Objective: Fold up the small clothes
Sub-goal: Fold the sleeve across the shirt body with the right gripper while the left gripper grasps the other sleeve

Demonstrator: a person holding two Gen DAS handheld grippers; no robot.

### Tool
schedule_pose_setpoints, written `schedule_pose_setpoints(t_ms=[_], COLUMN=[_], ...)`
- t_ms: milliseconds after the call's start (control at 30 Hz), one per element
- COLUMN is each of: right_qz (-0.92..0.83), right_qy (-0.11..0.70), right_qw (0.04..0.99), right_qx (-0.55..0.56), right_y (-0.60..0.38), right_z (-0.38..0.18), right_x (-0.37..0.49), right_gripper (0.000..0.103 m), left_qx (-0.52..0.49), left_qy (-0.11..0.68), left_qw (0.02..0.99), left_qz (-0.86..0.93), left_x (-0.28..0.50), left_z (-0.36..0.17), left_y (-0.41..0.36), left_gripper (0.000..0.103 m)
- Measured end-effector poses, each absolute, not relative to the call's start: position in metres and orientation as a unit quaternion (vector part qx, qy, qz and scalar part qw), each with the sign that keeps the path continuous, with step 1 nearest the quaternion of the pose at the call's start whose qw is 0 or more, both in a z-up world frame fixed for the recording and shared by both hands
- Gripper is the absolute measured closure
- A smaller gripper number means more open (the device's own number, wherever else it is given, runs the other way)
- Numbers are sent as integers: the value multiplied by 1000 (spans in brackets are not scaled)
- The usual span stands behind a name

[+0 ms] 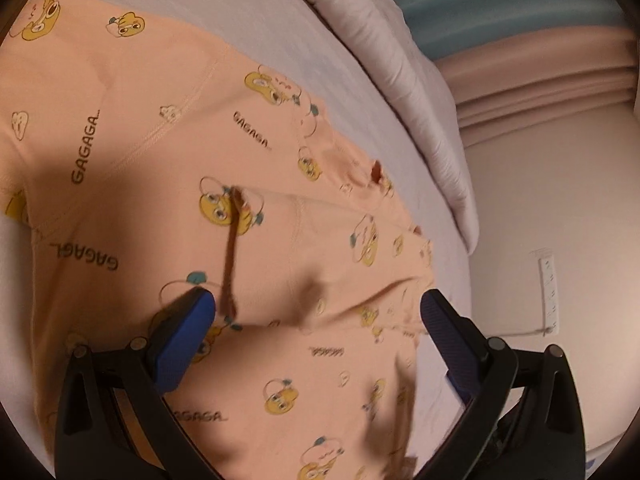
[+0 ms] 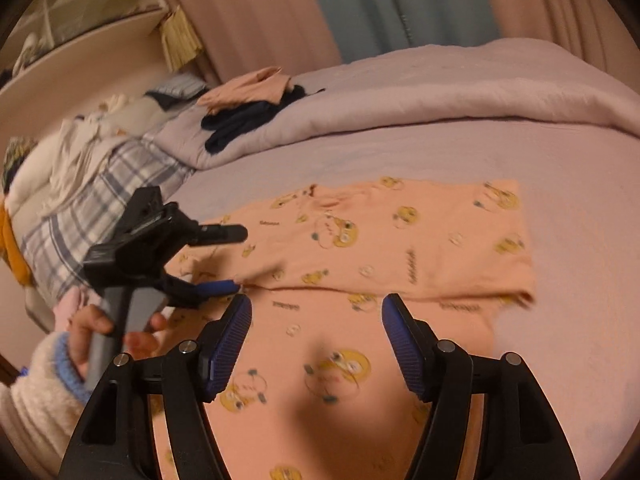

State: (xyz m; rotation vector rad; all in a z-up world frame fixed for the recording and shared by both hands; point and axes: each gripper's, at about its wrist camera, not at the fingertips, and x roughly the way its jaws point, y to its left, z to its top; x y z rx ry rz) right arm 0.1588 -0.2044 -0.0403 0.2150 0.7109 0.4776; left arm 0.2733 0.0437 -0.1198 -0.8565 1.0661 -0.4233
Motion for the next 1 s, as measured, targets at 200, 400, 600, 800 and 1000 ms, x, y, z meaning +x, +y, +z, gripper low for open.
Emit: schedule_pose_setpoints(t_ms=[200, 400, 600, 800, 1000], right_qz=[218, 219, 208, 182, 171], right_qy=[337, 338, 338, 342, 356], right_qw=[902, 901, 903, 907, 904], right_qx=[157, 159, 163, 164, 167], right_y=[-227, -230, -232, -244, -241], right_z=[-57, -62, -64, -64, -68], right_x=[160, 157, 158, 159, 164], right_gripper=[35, 35, 35, 35, 35], left_qx=[-404, -433, -428, -344, -316], left_qy=[490, 488, 502, 450, 464], left_qw=[746, 731, 734, 814, 822], left_qz=[-200, -200, -161, -126, -91], left_x=[279, 278, 283, 265, 266], left_z=[-121, -127, -138, -97, -98], left_y=[37, 36, 31, 44, 66], left_gripper=[5, 49, 92, 93, 92])
